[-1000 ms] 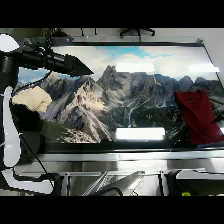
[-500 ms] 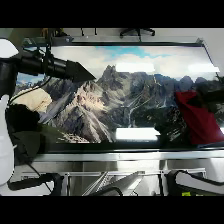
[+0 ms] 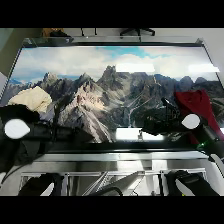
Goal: Fold the shirts.
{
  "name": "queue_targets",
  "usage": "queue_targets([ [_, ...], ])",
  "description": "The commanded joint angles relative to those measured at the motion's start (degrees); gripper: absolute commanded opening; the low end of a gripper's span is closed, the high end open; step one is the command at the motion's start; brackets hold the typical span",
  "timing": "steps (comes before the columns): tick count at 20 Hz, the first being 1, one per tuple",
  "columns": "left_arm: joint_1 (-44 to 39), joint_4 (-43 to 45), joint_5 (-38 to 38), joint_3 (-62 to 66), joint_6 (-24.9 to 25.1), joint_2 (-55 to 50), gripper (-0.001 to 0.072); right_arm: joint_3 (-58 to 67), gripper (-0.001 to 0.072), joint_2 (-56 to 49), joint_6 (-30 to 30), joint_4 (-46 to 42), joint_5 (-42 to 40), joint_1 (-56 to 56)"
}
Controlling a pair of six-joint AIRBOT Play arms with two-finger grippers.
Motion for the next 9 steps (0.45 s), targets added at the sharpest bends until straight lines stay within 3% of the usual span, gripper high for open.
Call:
queue_targets([
  [1, -0.3, 0.8, 2.6, -9.8, -1.0, 9.0, 0.0013, -2.6, 0.0029, 1.6, -0.2, 0.2, -2.8, 2.6],
  [9, -0.3, 0.9, 4.0, -11.5, -3.2, 17.3, 0.0012, -2.6, 0.0028, 1.6, -0.2, 0.2, -2.8, 2.6],
])
